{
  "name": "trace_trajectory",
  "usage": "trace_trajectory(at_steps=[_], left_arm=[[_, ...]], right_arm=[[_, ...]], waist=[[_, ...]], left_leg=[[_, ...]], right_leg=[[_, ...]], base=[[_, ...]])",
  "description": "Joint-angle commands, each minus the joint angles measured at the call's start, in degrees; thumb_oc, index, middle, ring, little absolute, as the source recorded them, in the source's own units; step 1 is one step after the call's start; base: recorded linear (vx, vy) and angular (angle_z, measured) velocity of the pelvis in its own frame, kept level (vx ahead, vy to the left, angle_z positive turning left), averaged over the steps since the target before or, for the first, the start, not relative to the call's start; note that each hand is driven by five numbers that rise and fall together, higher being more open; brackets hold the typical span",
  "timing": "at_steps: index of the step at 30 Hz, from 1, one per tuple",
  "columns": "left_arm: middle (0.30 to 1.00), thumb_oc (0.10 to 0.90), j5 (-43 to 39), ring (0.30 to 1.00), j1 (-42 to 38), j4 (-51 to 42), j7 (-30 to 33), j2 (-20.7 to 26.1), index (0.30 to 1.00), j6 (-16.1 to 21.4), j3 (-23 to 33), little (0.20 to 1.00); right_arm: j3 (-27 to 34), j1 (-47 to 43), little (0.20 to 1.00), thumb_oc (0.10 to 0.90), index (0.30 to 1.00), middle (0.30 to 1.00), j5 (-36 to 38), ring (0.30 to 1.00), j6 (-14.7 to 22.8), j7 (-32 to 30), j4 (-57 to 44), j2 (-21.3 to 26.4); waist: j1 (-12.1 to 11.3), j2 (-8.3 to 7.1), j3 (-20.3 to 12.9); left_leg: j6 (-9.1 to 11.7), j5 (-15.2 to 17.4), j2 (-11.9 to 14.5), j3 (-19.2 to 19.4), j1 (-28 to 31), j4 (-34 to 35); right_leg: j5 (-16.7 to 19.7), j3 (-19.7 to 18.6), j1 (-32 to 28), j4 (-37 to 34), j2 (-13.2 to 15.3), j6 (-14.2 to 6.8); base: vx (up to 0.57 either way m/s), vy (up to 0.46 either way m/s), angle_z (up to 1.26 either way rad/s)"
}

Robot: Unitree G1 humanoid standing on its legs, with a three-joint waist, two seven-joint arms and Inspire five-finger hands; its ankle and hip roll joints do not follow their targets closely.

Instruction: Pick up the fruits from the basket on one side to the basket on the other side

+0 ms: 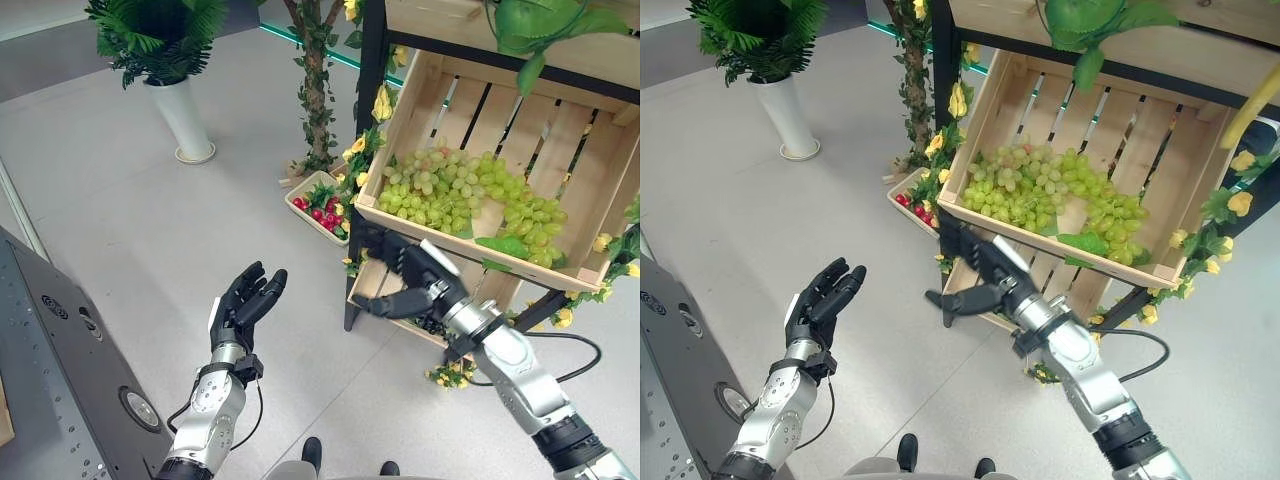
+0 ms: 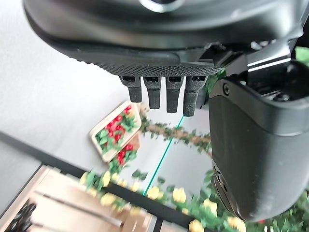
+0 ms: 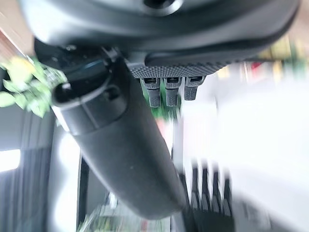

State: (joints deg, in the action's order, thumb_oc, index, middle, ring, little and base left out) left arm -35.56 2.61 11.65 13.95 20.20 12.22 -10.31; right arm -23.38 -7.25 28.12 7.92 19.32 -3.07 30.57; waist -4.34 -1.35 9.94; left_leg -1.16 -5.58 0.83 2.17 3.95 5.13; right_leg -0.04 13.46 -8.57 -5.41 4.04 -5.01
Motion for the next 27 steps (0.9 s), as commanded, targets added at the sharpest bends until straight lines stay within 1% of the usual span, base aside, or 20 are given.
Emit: trace_trajectory(at_steps=[1,7,9,12,13,14,15,16,17,19,20,21,22,23,24,25,26,27], left_arm=[[0.9,0.8,2.93,0.9,-3.14,-3.93,0.63,1.06,0.9,8.41,2.32,0.9],[0.9,0.8,3.29,0.9,-2.84,-4.11,1.91,1.15,0.9,8.75,2.03,0.9],[0.9,0.8,3.9,0.9,-3.02,-3.91,2.41,1.13,0.9,8.78,2.0,0.9],[0.9,0.8,3.88,0.9,-3.45,-3.97,2.92,1.5,0.9,7.72,2.13,0.9],[0.9,0.8,3.56,0.9,-3.76,-4.03,2.28,1.92,0.9,7.29,2.43,0.9],[0.9,0.8,3.78,0.9,-4.33,-3.85,1.49,2.51,0.9,7.37,2.38,0.9],[0.9,0.8,3.87,0.9,-4.56,-3.61,1.32,2.67,0.9,7.46,2.33,0.9],[0.9,0.8,3.87,0.9,-4.71,-2.13,1.4,3.09,0.9,8.18,2.43,0.9],[0.9,0.8,3.54,0.9,-4.48,-1.54,1.4,3.06,0.9,8.55,2.64,0.9],[0.9,0.8,1.82,0.9,-2.08,-1.95,1.61,2.13,0.9,10.15,4.14,0.9],[0.9,0.8,1.7,0.9,-1.72,-2.22,1.5,2.05,0.9,10.32,4.33,0.9],[0.9,0.8,0.56,0.9,0.52,-4.54,0.81,1.56,0.9,9.91,5.27,0.9],[0.9,0.8,0.01,0.9,0.35,-5.02,-0.52,1.31,0.9,9.05,5.33,0.9],[0.9,0.8,0.77,0.9,-1.36,-4.63,-1.79,0.78,0.9,8.34,4.35,0.9],[0.9,0.8,1.3,0.9,-2.15,-4.17,-2.19,0.58,0.9,8.29,3.72,0.9],[0.9,0.8,2.5,0.9,-4.05,-2.79,-2.74,0.2,0.9,8.64,2.11,0.9],[0.9,0.8,2.54,0.9,-4.16,-2.62,-2.9,0.18,0.9,8.75,1.98,0.9],[0.9,0.8,2.55,0.9,-4.33,-1.05,-2.67,0.54,0.9,9.74,0.75,0.9]], right_arm=[[0.03,-2.52,0.9,0.8,0.9,0.9,7.08,0.9,7.99,4.4,-3.66,-2.72],[-2.81,-0.71,0.9,0.8,0.9,0.9,6.61,0.9,8.27,3.92,-1.24,-5.4],[-4.03,-0.88,0.9,0.8,0.9,0.9,5.38,0.9,8.26,3.25,-0.12,-6.27],[-4.92,-2.11,0.9,0.8,0.9,0.9,2.62,0.9,8.42,1.81,0.99,-6.28],[-5.13,-3.67,0.9,0.8,0.9,0.9,0.76,0.9,8.45,1.56,1.01,-5.81],[-5.25,-5.5,0.9,0.8,0.9,0.9,-0.58,0.9,8.5,0.89,0.63,-5.04],[-5.24,-6.2,0.9,0.8,0.9,0.9,-0.87,0.9,8.61,0.38,0.66,-4.86],[-5.18,-7.94,0.9,0.8,0.9,0.9,0.03,0.9,8.72,-0.85,0.95,-4.08],[-5.09,-8.69,0.9,0.8,0.9,0.9,0.96,0.9,8.45,-0.88,1.32,-3.95],[-4.8,-10.28,0.9,0.8,0.9,0.9,4.61,0.9,6.78,0.36,2.41,-4.02],[-4.73,-10.1,0.9,0.8,0.9,0.9,4.8,0.9,6.85,0.48,2.53,-4.02],[-3.54,-7.93,0.9,0.8,0.9,0.9,6.08,0.9,6.28,0.98,2.4,-3.89],[-2.2,-5.62,0.9,0.8,0.9,0.9,6.59,0.9,6.22,0.33,1.84,-3.42],[-0.13,-2.77,0.9,0.8,0.9,0.9,6.89,0.9,6.82,-0.12,1.44,-3.06],[0.51,-1.95,0.9,0.8,0.9,0.9,7.17,0.9,7.31,-0.15,1.64,-3.04],[1.76,-0.11,0.9,0.8,0.9,0.9,7.48,0.9,9.27,1.11,2.87,-3.66],[1.82,0.06,0.9,0.8,0.9,0.9,7.43,0.9,9.57,1.17,3.04,-3.74],[2.39,1.94,0.9,0.8,0.9,0.9,8.18,0.9,10.67,3.33,3.78,-3.81]], waist=[[-1.38,-1.12,-3.65],[-1.85,-0.82,-3.36],[-2.19,-0.73,-3.15],[-2.74,-0.69,-2.78],[-3.34,-0.51,-2.23],[-4.03,-0.35,-1.13],[-4.29,-0.34,-0.64],[-5.07,-0.38,0.65],[-5.36,-0.39,1.06],[-6.56,-0.5,1.66],[-6.54,-0.55,1.61],[-6.63,-0.92,1.98],[-5.52,-1.38,2.21],[-3.4,-2.18,2.44],[-2.69,-2.45,2.54],[-1.27,-2.35,2.57],[-1.1,-2.17,2.52],[0.38,-0.47,1.57]], left_leg=[[1.85,8.36,1.16,0.0,2.95,-0.13],[1.78,7.94,0.91,-0.82,2.59,-0.13],[1.76,7.84,0.82,-1.16,2.62,-0.13],[1.79,7.53,0.87,-1.77,2.77,-0.13],[1.84,6.81,1.08,-2.4,2.75,-0.13],[1.9,6.39,1.24,-3.83,1.75,-1.55],[1.95,6.41,1.23,-4.44,1.2,-2.43],[2.37,5.99,1.2,-5.95,0.02,-3.59],[2.67,5.47,1.26,-6.24,-0.18,-3.4],[3.97,2.64,1.23,-6.8,-1.32,-1.19],[4.04,2.45,1.2,-6.69,-1.67,-1.15],[4.53,2.39,1.47,-3.02,-3.67,-2.88],[4.8,4.12,2.64,4.35,-4.58,-7.87],[4.41,6.55,5.51,13.91,-5.83,-16.75],[4.11,7.78,6.48,16.27,-5.91,-19.98],[3.08,10.9,6.79,20.02,-4.44,-21.59],[2.92,10.96,6.44,20.43,-3.7,-19.98],[2.7,9.17,5.01,22.56,1.67,-7.78]], right_leg=[[-1.89,2.89,-1.94,0.41,2.41,0.77],[-1.87,3.45,-2.02,0.41,2.38,0.79],[-1.95,3.86,-2.26,0.41,2.38,0.84],[-2.41,4.72,-2.79,0.93,2.23,1.16],[-3.93,5.32,-2.1,4.05,2.23,1.59],[-6.1,6.0,-0.53,9.07,2.2,2.38],[-6.62,6.21,0.05,10.46,2.19,2.66],[-7.31,6.75,0.78,11.89,1.89,3.45],[-7.07,6.94,0.7,11.4,1.73,3.65],[-5.27,6.77,-0.09,7.55,0.9,4.06],[-5.04,6.91,-0.09,7.13,0.85,4.04],[-3.7,7.84,-0.32,5.15,0.97,3.74],[-3.78,9.72,-0.63,5.31,1.75,3.38],[-3.71,13.49,-0.6,6.01,3.22,3.69],[-3.96,14.57,-0.6,6.46,3.68,3.86],[-4.5,17.56,-0.6,8.49,4.86,3.8],[-4.52,17.85,-0.55,8.9,4.97,3.63],[-5.46,18.97,-0.14,10.93,4.57,2.58]], base=[[0.0,-0.056,0.07],[-0.02,-0.046,0.03],[-0.01,-0.054,0.07],[0.01,-0.082,0.1],[-0.02,-0.151,0.12],[-0.04,-0.177,0.09],[-0.05,-0.228,0.18],[-0.03,-0.179,0.25],[-0.04,-0.185,0.43],[-0.05,-0.093,0.41],[-0.09,-0.05,0.16],[-0.09,-0.038,0.02],[-0.17,-0.025,0.51],[-0.13,-0.016,0.87],[-0.15,0.096,1.77],[-0.06,0.11,1.83],[-0.06,0.338,2.08],[-0.01,0.287,1.43]])
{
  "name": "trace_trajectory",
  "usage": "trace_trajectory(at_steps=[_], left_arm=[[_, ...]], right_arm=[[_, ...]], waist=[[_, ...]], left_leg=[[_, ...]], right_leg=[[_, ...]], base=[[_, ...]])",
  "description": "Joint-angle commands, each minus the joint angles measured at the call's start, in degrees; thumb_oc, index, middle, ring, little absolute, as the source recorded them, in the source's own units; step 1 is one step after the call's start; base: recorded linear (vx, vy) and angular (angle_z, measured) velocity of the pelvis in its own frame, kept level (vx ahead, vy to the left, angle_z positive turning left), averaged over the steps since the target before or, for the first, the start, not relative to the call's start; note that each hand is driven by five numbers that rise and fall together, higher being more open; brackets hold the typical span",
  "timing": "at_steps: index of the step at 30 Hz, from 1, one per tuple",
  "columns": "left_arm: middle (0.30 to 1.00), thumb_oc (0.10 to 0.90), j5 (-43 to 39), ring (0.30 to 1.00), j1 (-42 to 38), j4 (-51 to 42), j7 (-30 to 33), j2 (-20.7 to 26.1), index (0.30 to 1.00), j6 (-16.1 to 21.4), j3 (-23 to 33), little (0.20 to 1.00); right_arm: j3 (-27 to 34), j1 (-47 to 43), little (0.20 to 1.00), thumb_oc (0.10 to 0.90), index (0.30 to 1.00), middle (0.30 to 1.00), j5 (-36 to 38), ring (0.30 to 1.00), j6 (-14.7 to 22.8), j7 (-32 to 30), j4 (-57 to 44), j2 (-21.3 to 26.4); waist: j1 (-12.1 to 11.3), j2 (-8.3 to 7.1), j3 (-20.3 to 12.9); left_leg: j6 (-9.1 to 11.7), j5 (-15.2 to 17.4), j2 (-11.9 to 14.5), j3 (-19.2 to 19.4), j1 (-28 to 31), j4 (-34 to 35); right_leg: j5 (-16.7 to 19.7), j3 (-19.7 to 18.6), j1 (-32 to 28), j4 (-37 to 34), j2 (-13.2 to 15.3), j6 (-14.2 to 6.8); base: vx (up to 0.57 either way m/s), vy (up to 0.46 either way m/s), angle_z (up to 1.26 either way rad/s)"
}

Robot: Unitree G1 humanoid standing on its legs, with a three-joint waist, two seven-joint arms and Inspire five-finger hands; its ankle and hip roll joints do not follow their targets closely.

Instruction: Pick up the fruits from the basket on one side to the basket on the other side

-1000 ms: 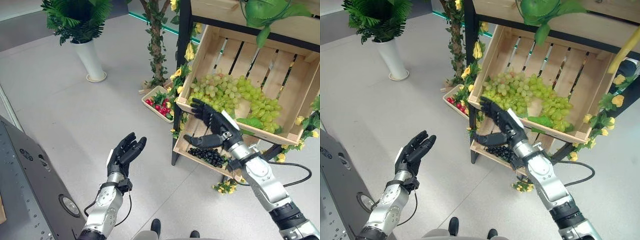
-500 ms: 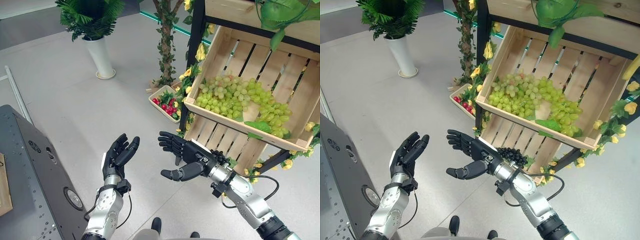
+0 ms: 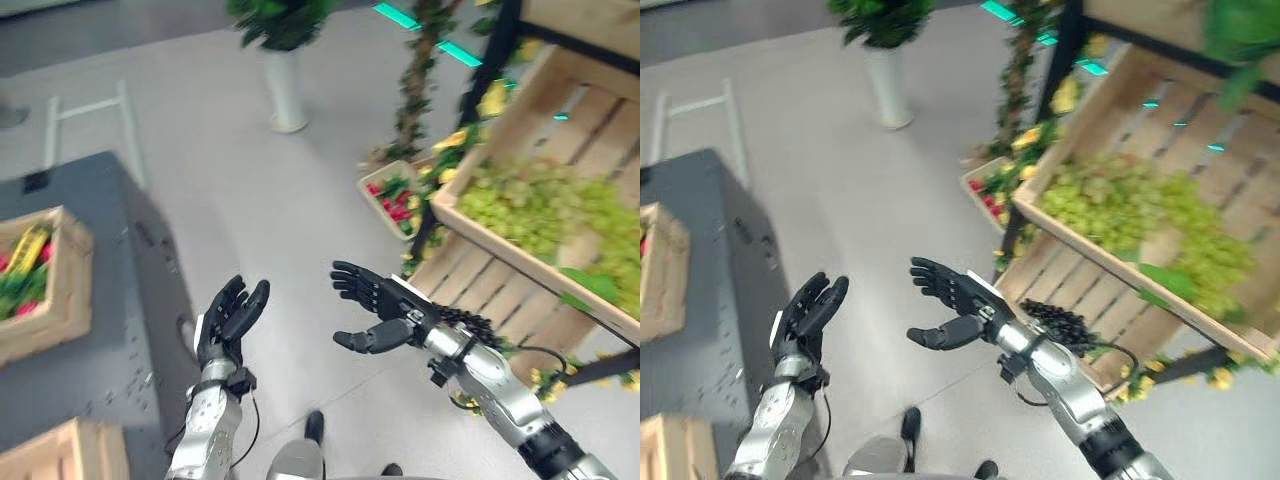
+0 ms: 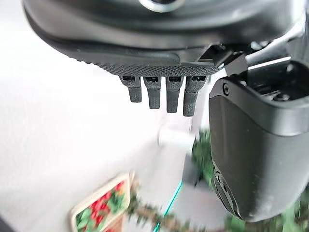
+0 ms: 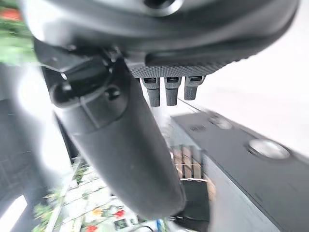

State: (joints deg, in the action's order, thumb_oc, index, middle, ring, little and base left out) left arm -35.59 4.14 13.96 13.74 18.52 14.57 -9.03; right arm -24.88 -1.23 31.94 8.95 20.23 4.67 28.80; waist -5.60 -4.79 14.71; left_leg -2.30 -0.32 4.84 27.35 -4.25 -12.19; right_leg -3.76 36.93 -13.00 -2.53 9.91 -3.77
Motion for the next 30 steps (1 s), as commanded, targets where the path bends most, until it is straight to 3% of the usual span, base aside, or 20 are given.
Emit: trace_trajectory(at_steps=[1,3,6,9,11,12,13,14,16,18,19,21,22,23,25,27,30], left_arm=[[0.9,0.8,2.73,0.9,-6.14,-2.54,-2.71,2.41,0.9,7.53,-0.92,0.9],[0.9,0.8,1.79,0.9,-8.24,-2.61,-5.18,3.46,0.9,8.16,-1.49,0.9],[0.9,0.8,3.79,0.9,-7.84,-4.81,-6.71,3.88,0.9,8.13,-1.0,0.9],[0.9,0.8,3.39,0.9,-6.5,-6.04,-7.06,4.17,0.9,6.61,0.04,0.9],[0.9,0.8,3.82,0.9,-5.53,-6.72,-9.45,4.0,0.9,6.52,0.16,0.9],[0.9,0.8,3.96,0.9,-4.79,-7.24,-11.31,4.06,0.9,6.34,-0.18,0.9],[0.9,0.8,4.03,0.9,-4.39,-7.15,-12.26,4.15,0.9,5.88,-0.5,0.9],[0.9,0.8,3.87,0.9,-4.32,-6.76,-12.98,4.53,0.9,5.33,-1.1,0.9],[0.9,0.8,3.36,0.9,-4.91,-5.59,-14.65,5.35,0.9,5.26,-1.99,0.9],[0.9,0.8,4.32,0.9,-6.44,-4.5,-15.88,5.44,0.9,6.18,-3.37,0.9],[0.9,0.8,5.23,0.9,-7.61,-4.3,-16.68,5.35,0.9,6.38,-4.57,0.9],[0.9,0.8,6.67,0.9,-9.82,-5.14,-18.39,5.11,0.9,5.69,-7.33,0.9],[0.9,0.8,7.03,0.9,-10.09,-5.56,-19.0,5.15,0.9,5.76,-8.13,0.9],[0.9,0.8,8.06,0.9,-10.45,-6.31,-18.63,5.38,0.9,6.76,-9.71,0.9],[0.9,0.8,8.68,0.9,-10.11,-6.25,-16.04,5.41,0.9,6.3,-10.68,0.9],[0.9,0.8,5.52,0.9,-10.82,-5.76,-17.97,5.9,0.9,4.88,-10.13,0.9],[0.9,0.8,10.23,0.9,-9.68,-5.94,-19.49,6.21,0.9,4.4,-11.05,0.9]], right_arm=[[4.14,-3.4,0.9,0.8,0.9,0.9,4.29,0.9,9.54,1.99,-3.95,-2.73],[4.74,-3.62,0.9,0.8,0.9,0.9,6.27,0.9,11.11,1.86,-3.3,-3.47],[5.09,-4.37,0.9,0.8,0.9,0.9,4.27,0.9,12.67,1.47,-3.17,-5.04],[6.12,-4.97,0.9,0.8,0.9,0.9,4.69,0.9,11.46,1.78,-3.84,-6.18],[6.33,-4.57,0.9,0.8,0.9,0.9,5.43,0.9,11.29,2.23,-4.19,-7.35],[6.06,-3.68,0.9,0.8,0.9,0.9,4.85,0.9,11.3,1.5,-4.74,-8.15],[5.72,-3.06,0.9,0.8,0.9,0.9,4.93,0.9,11.19,0.72,-5.02,-8.06],[5.54,-2.45,0.9,0.8,0.9,0.9,5.78,0.9,10.93,0.17,-5.42,-7.79],[5.55,-0.99,0.9,0.8,0.9,0.9,8.14,0.9,10.07,0.83,-6.7,-7.12],[5.4,-0.79,0.9,0.8,0.9,0.9,9.68,0.9,9.89,0.87,-5.8,-6.95],[5.61,-0.64,0.9,0.8,0.9,0.9,9.85,0.9,8.8,-1.19,-4.8,-6.86],[6.24,-0.14,0.9,0.8,0.9,0.9,9.02,0.9,7.95,-6.63,-4.02,-7.15],[6.45,-0.32,0.9,0.8,0.9,0.9,9.4,0.9,8.2,-7.95,-3.86,-7.01],[6.98,-0.45,0.9,0.8,0.9,0.9,9.92,0.9,8.45,-8.1,-3.3,-7.5],[6.87,-1.39,0.9,0.8,0.9,0.9,9.21,0.9,7.69,-9.78,-3.03,-7.88],[7.41,-1.66,0.9,0.8,0.9,0.9,10.26,0.9,8.3,-9.58,-4.42,-7.0],[7.99,-2.22,0.9,0.8,0.9,0.9,10.38,0.9,8.62,-11.46,-4.25,-5.82]], waist=[[1.51,3.42,-3.3],[0.15,3.78,-3.44],[-1.49,4.0,-3.98],[-2.69,4.29,-4.69],[-2.86,4.47,-4.78],[-2.56,4.8,-4.48],[-1.77,4.94,-4.08],[-0.49,4.84,-3.59],[2.12,4.52,-3.0],[3.96,4.69,-2.93],[5.6,4.86,-3.16],[8.38,4.94,-3.82],[8.66,4.71,-4.03],[9.06,4.44,-4.2],[8.36,4.25,-4.27],[7.98,3.61,-4.58],[6.64,3.08,-5.29]], left_leg=[[3.92,3.51,-0.08,-3.95,9.86,10.72],[3.79,2.69,-1.92,-8.93,8.56,12.18],[3.33,2.32,-3.24,-10.01,9.8,16.0],[1.32,3.38,-5.1,-12.04,10.59,16.67],[-0.02,3.79,-6.42,-13.42,10.36,16.12],[-0.85,3.8,-7.25,-15.22,10.41,16.16],[-1.14,3.69,-7.58,-16.92,10.66,16.42],[-1.17,3.58,-7.73,-18.74,11.0,16.62],[-1.1,3.52,-7.93,-22.51,11.71,16.9],[-1.12,3.25,-7.5,-24.97,11.31,16.79],[-1.45,3.66,-7.8,-27.55,11.31,16.94],[-2.57,4.93,-9.16,-33.48,11.06,16.39],[-2.69,5.22,-9.57,-34.58,11.01,16.31],[-2.73,5.92,-9.95,-36.28,10.87,15.95],[-2.23,5.55,-9.21,-36.42,10.56,14.86],[-1.61,5.88,-8.55,-36.37,10.28,13.15],[-0.91,6.49,-7.71,-36.1,9.62,11.14]], right_leg=[[-0.68,-4.74,4.29,8.59,-0.97,0.91],[0.62,-4.99,4.63,7.67,-0.62,0.19],[3.22,-3.04,4.34,4.57,0.0,-1.33],[3.89,-2.46,4.73,9.13,1.93,-1.9],[4.76,-3.62,6.49,17.64,4.41,-2.27],[5.08,-6.22,9.18,26.21,5.73,-2.28],[4.66,-9.72,11.46,29.53,4.62,-1.98],[3.6,-13.78,13.6,29.47,1.8,-1.59],[2.91,-20.1,16.17,25.11,-2.27,-1.39],[3.66,-25.85,16.64,15.26,-4.55,-0.69],[4.98,-32.84,17.29,9.72,-5.97,-1.1],[6.88,-45.81,18.89,6.61,-8.91,-1.77],[7.61,-47.67,18.9,4.79,-9.61,-1.77],[7.52,-48.38,18.31,4.38,-9.96,-1.75],[6.15,-46.03,17.33,6.25,-9.64,-1.73],[5.08,-44.83,15.4,5.58,-9.42,-0.84],[4.62,-42.02,12.38,3.01,-8.26,-0.05]], base=[[-0.03,0.295,1.35],[-0.06,0.104,1.02],[-0.02,0.166,0.57],[0.08,0.206,0.3],[0.11,0.224,0.22],[0.11,0.183,0.32],[0.11,0.103,0.67],[0.09,-0.034,0.67],[0.1,-0.102,0.96],[0.11,-0.122,1.18],[0.16,-0.146,1.39],[0.14,-0.193,1.73],[0.12,-0.243,1.95],[0.1,-0.237,1.88],[0.11,-0.264,1.69],[0.13,-0.256,1.17],[0.13,-0.188,0.41]])
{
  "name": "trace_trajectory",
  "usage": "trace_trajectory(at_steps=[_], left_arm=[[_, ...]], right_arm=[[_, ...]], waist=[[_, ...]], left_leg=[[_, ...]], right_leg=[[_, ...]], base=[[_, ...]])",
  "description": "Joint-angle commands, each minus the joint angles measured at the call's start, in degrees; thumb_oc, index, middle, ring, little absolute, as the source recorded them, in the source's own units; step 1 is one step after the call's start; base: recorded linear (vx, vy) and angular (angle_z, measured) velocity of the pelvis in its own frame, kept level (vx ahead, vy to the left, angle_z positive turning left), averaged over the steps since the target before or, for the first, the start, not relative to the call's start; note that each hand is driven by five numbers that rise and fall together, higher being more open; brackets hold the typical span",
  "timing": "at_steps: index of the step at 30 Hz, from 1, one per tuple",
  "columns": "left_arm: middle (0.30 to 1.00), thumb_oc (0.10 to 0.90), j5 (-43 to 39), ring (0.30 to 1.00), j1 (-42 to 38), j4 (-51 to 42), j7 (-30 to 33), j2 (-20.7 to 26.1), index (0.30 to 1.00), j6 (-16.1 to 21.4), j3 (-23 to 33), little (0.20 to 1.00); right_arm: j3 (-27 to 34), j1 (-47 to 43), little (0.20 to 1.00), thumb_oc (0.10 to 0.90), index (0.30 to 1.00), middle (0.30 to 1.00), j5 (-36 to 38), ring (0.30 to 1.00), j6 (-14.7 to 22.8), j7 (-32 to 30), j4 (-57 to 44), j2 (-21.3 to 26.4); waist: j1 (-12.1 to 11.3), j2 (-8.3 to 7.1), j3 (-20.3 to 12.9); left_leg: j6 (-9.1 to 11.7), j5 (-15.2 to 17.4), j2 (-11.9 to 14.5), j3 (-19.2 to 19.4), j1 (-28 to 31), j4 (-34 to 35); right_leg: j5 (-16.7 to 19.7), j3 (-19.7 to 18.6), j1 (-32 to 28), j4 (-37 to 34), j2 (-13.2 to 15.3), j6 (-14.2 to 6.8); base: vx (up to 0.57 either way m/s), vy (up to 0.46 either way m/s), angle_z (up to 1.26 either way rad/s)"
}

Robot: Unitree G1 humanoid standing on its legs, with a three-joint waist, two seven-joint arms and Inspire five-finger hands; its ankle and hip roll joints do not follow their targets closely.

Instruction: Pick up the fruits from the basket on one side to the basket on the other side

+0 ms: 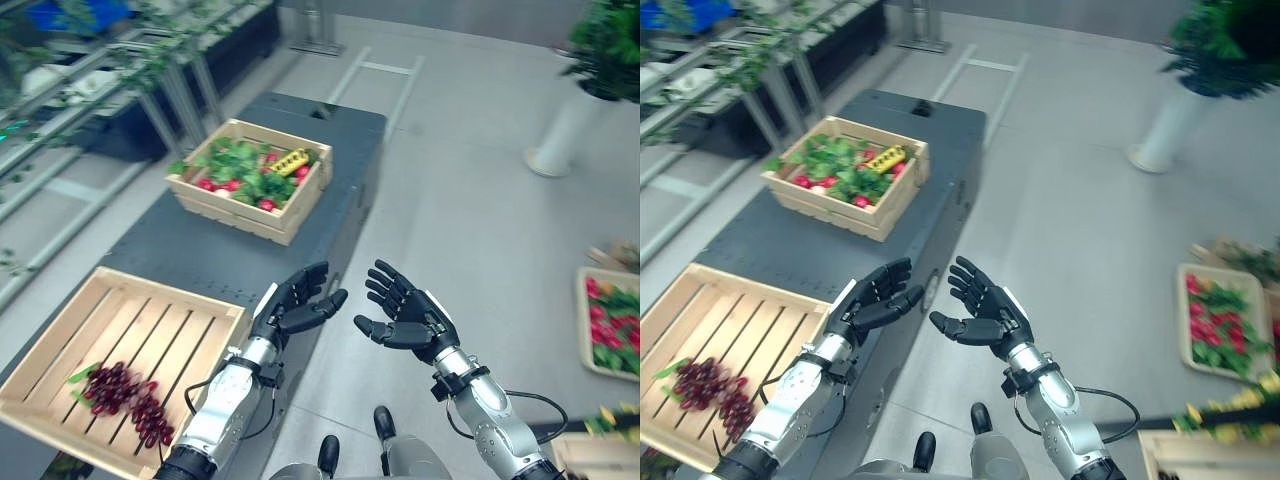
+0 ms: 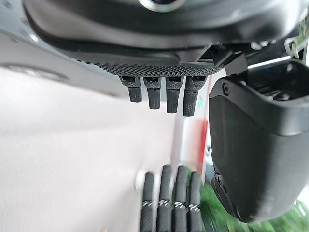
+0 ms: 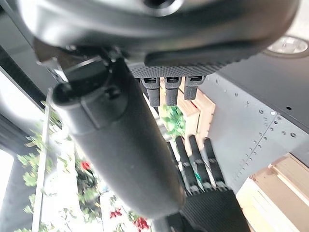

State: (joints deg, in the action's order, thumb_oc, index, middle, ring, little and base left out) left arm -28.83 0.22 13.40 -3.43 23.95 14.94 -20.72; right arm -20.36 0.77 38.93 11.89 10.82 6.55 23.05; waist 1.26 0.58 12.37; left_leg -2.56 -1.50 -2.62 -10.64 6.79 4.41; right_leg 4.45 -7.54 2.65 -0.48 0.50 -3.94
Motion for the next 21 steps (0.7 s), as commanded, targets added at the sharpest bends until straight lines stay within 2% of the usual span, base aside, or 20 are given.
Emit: trace_trajectory(at_steps=[1,6,12,14,15,16,17,18,19,20,21], left_arm=[[0.9,0.8,4.74,0.9,-5.71,-5.61,-2.16,1.06,0.9,3.8,-0.02,0.9],[0.9,0.8,4.38,0.9,-5.73,-6.64,-1.62,1.87,0.9,1.77,0.56,0.9],[0.9,0.8,2.46,0.9,-2.84,-6.85,0.71,1.29,0.9,2.29,2.69,0.9],[0.9,0.8,2.66,0.9,-1.78,-7.01,1.69,1.25,0.9,3.06,2.94,0.9],[0.9,0.8,2.45,0.9,-2.19,-7.28,2.36,1.28,0.9,3.34,2.75,0.9],[0.9,0.8,1.66,0.9,-3.85,-6.79,-0.43,0.93,0.9,3.21,2.18,0.9],[0.9,0.8,1.56,0.9,-4.11,-6.62,-0.96,0.87,0.9,3.23,2.06,0.9],[0.9,0.8,1.23,0.9,-7.37,-4.96,-3.75,0.04,0.9,4.35,0.24,0.9],[0.9,0.8,1.18,0.9,-8.01,-5.1,-4.84,-0.12,0.9,4.29,-0.25,0.9],[0.9,0.8,2.19,0.9,-10.28,-5.42,-5.3,-0.73,0.9,5.27,-2.85,0.9],[0.9,0.8,2.21,0.9,-10.5,-5.34,-5.63,-0.76,0.9,5.37,-3.07,0.9]], right_arm=[[3.58,-4.83,0.9,0.8,0.9,0.9,4.13,0.9,5.53,-2.76,-5.55,0.04],[2.25,-6.16,0.9,0.8,0.9,0.9,5.78,0.9,3.25,0.17,-3.9,-1.16],[-0.02,-6.5,0.9,0.8,0.9,0.9,3.62,0.9,1.96,-0.55,-5.47,-1.4],[-0.83,-6.29,0.9,0.8,0.9,0.9,3.09,0.9,1.77,-2.02,-5.78,-1.55],[-1.22,-6.62,0.9,0.8,0.9,0.9,3.86,0.9,1.48,-2.65,-5.54,-1.61],[-0.39,-5.75,0.9,0.8,0.9,0.9,4.24,0.9,2.74,-2.82,-4.9,-1.61],[-0.23,-5.59,0.9,0.8,0.9,0.9,4.26,0.9,2.71,-2.96,-4.86,-1.59],[1.64,-3.65,0.9,0.8,0.9,0.9,3.83,0.9,4.7,-3.85,-4.6,-1.11],[2.0,-3.4,0.9,0.8,0.9,0.9,3.59,0.9,5.41,-5.0,-4.64,-0.93],[3.3,-2.28,0.9,0.8,0.9,0.9,2.33,0.9,8.1,-7.01,-4.81,-0.69],[3.46,-2.2,0.9,0.8,0.9,0.9,2.1,0.9,8.48,-7.45,-4.78,-0.7]], waist=[[-0.73,-2.33,-2.94],[-2.74,-1.39,-3.06],[-4.0,-1.4,-3.12],[-4.41,-1.46,-2.98],[-4.75,-1.59,-2.87],[-3.4,-1.88,-2.64],[-3.15,-1.96,-2.69],[-0.41,-2.83,-2.25],[0.14,-3.03,-2.08],[2.39,-3.24,-1.12],[2.55,-3.19,-1.03]], left_leg=[[-0.4,7.64,-0.05,1.86,-1.73,-5.92],[0.32,6.74,0.64,0.74,-1.69,-5.15],[1.42,7.23,1.45,0.25,-2.13,-7.22],[1.84,5.71,1.75,-0.51,-2.48,-6.06],[2.45,3.15,2.15,0.07,-3.21,-3.77],[3.61,2.61,5.14,9.95,-3.6,-3.82],[3.7,2.55,5.48,11.05,-3.73,-4.06],[4.38,2.55,8.86,21.39,-4.54,-8.38],[4.39,2.76,9.81,24.13,-4.5,-10.22],[5.18,3.57,13.41,31.92,-2.66,-14.69],[5.3,3.57,13.7,32.6,-2.39,-15.21]], right_leg=[[-3.82,3.74,-3.97,0.52,1.46,0.33],[-5.86,7.8,-5.94,0.4,1.66,1.53],[-8.9,10.3,-5.69,3.52,1.57,2.98],[-9.03,10.73,-5.66,3.74,1.19,3.55],[-8.41,11.56,-6.11,2.4,0.86,3.72],[-8.88,14.56,-6.76,1.85,1.43,3.75],[-8.88,15.0,-6.72,1.85,1.58,3.75],[-8.98,19.87,-7.14,2.28,3.27,4.05],[-9.02,21.17,-7.2,2.6,3.83,4.13],[-9.97,26.5,-7.67,4.97,5.75,4.24],[-10.06,27.02,-7.64,5.31,5.93,4.27]], base=[[0.09,-0.122,0.5],[0.07,-0.081,0.26],[0.08,-0.067,0.14],[0.02,-0.066,0.08],[-0.04,-0.029,0.3],[-0.04,-0.023,0.39],[-0.06,0.009,1.08],[-0.06,-0.002,1.36],[-0.09,0.035,2.27],[-0.05,0.035,1.96],[-0.11,0.206,2.3]])
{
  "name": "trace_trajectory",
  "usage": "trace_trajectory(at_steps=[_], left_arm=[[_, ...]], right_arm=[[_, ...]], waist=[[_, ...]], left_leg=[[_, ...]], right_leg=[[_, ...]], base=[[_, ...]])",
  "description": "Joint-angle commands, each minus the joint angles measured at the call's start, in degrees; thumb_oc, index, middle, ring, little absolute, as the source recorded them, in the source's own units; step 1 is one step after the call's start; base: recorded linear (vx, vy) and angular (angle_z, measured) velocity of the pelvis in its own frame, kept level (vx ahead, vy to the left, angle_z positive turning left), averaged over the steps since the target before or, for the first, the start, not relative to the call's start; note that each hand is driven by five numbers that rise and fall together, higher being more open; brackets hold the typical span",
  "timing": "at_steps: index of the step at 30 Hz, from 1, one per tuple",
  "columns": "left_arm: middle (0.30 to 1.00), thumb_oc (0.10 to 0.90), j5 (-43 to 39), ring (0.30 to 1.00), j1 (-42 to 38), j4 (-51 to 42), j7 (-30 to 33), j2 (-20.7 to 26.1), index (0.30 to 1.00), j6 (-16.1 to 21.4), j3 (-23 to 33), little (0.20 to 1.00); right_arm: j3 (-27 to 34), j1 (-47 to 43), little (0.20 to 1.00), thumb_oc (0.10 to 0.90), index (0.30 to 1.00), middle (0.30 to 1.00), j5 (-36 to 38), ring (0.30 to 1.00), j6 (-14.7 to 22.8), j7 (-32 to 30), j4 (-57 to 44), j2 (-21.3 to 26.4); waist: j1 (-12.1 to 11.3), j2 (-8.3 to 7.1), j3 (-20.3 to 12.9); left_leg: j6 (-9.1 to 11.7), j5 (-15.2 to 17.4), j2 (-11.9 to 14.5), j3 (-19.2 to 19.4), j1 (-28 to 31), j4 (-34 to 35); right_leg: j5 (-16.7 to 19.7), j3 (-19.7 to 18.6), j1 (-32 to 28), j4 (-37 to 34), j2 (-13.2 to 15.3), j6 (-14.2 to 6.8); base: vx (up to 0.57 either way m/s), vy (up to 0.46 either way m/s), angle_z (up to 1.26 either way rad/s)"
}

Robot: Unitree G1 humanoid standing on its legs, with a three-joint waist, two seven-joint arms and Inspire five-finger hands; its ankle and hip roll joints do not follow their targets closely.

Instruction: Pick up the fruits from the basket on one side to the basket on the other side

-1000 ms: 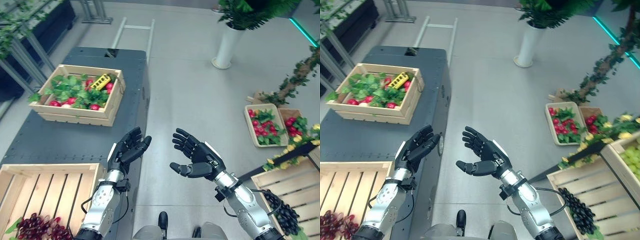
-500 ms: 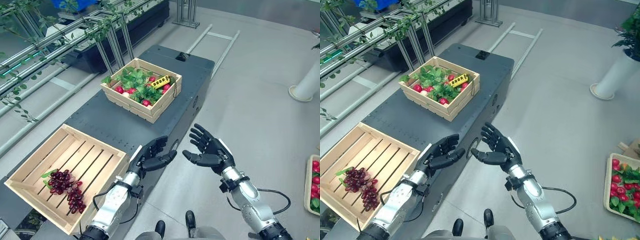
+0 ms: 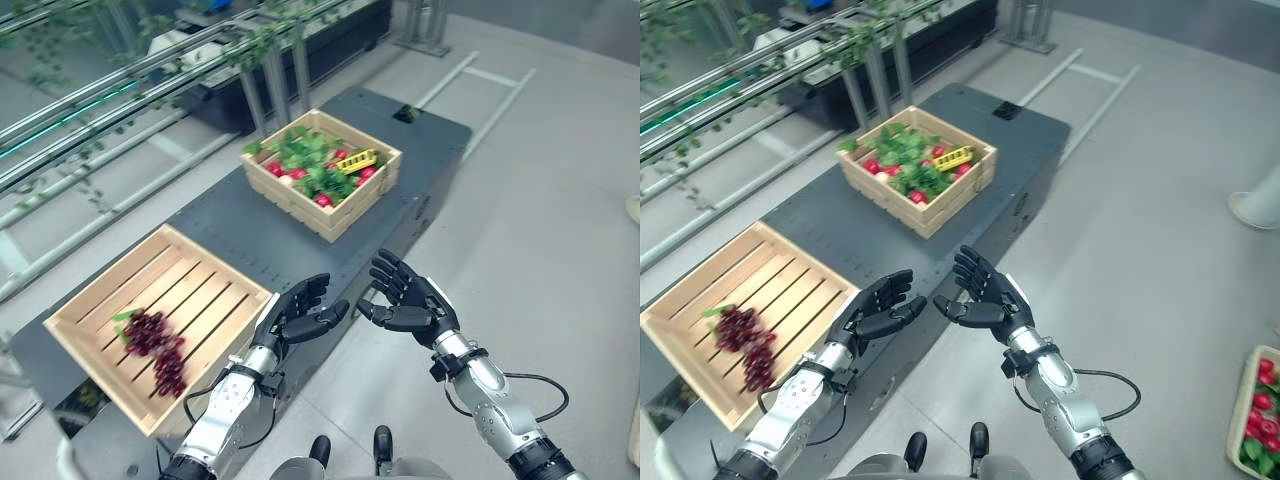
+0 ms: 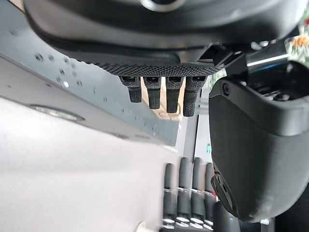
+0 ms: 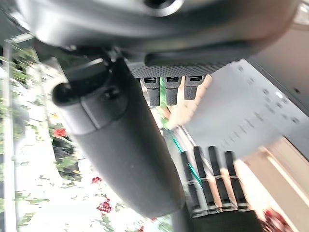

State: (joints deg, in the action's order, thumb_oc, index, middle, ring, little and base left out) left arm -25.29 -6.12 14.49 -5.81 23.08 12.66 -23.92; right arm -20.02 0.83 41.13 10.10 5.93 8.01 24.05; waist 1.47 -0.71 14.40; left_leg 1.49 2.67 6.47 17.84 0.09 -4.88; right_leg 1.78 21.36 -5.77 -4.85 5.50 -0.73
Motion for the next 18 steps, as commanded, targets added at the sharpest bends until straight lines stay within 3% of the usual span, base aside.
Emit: trace_trajectory(at_steps=[1,3,5,6,11,14,17,18], left_arm=[[0.9,0.8,-0.98,0.9,-5.59,-5.96,-1.91,0.2,0.9,8.24,-1.05,0.9],[0.9,0.8,-0.02,0.9,-6.53,-4.26,0.33,0.7,0.9,8.11,-1.56,0.9],[0.9,0.8,2.64,0.9,-6.38,-3.85,1.81,1.33,0.9,8.84,-1.34,0.9],[0.9,0.8,4.11,0.9,-5.83,-5.06,2.12,2.33,0.9,9.22,-0.87,0.9],[0.9,0.8,14.06,0.9,-4.07,-8.64,5.13,6.27,0.9,9.14,1.82,0.9],[0.9,0.8,14.57,0.9,-3.67,-9.76,4.86,7.44,0.9,8.79,2.57,0.9],[0.9,0.8,13.73,0.9,-3.75,-10.82,4.57,7.61,0.9,7.44,3.21,0.9],[0.9,0.8,13.23,0.9,-3.6,-11.27,5.22,7.35,0.9,7.16,3.3,0.9]], right_arm=[[4.47,-1.69,0.9,0.8,0.9,0.9,-1.06,0.9,12.23,-2.89,-5.85,-1.84],[5.34,-0.63,0.9,0.8,0.9,0.9,0.69,0.9,12.79,-2.29,-5.65,-2.11],[5.8,0.06,0.9,0.8,0.9,0.9,2.65,0.9,12.06,-0.98,-6.22,-2.55],[5.64,0.37,0.9,0.8,0.9,0.9,2.93,0.9,11.98,-0.49,-6.86,-2.73],[5.05,0.25,0.9,0.8,0.9,0.9,0.2,0.9,9.82,-3.93,-5.6,-3.88],[5.24,0.62,0.9,0.8,0.9,0.9,0.35,0.9,9.63,-4.28,-5.91,-4.22],[5.77,1.32,0.9,0.8,0.9,0.9,0.02,0.9,10.78,-6.59,-6.74,-5.47],[5.76,1.73,0.9,0.8,0.9,0.9,0.93,0.9,11.22,-6.48,-7.88,-5.92]], waist=[[3.83,-0.82,-2.74],[4.86,0.75,-2.79],[4.69,1.33,-2.92],[4.04,1.62,-3.14],[1.71,2.03,-3.92],[0.99,1.95,-4.0],[0.49,1.98,-3.61],[0.49,2.22,-2.6]], left_leg=[[1.03,0.92,3.78,7.03,7.77,-1.93],[0.95,0.03,1.69,7.25,9.44,6.24],[0.95,-1.26,0.23,4.65,9.45,9.33],[0.84,-1.42,-0.8,2.23,8.48,9.88],[-0.77,-0.01,-2.84,-0.59,8.12,9.88],[-1.26,0.42,-3.46,-1.54,7.86,9.88],[-2.92,1.09,-5.15,-2.73,7.35,9.88],[-3.88,0.83,-5.82,-3.12,7.16,9.88]], right_leg=[[-7.52,1.45,1.6,11.99,2.29,0.15],[-7.05,2.15,1.84,11.98,2.63,-1.61],[-5.94,1.28,1.72,10.64,2.53,-2.91],[-4.63,0.46,1.69,8.79,2.59,-3.87],[-2.23,0.33,0.25,5.23,3.7,-5.03],[-2.07,0.67,0.15,5.48,4.33,-5.24],[-1.65,0.14,2.76,13.62,6.4,-5.69],[0.22,-0.94,6.7,23.23,8.66,-6.04]], base=[[-0.09,0.211,1.61],[-0.07,0.324,1.54],[0.0,0.246,1.18],[0.0,0.179,0.59],[0.06,0.202,0.07],[0.07,0.17,0.28],[0.07,0.246,0.17],[0.03,0.235,0.18]])
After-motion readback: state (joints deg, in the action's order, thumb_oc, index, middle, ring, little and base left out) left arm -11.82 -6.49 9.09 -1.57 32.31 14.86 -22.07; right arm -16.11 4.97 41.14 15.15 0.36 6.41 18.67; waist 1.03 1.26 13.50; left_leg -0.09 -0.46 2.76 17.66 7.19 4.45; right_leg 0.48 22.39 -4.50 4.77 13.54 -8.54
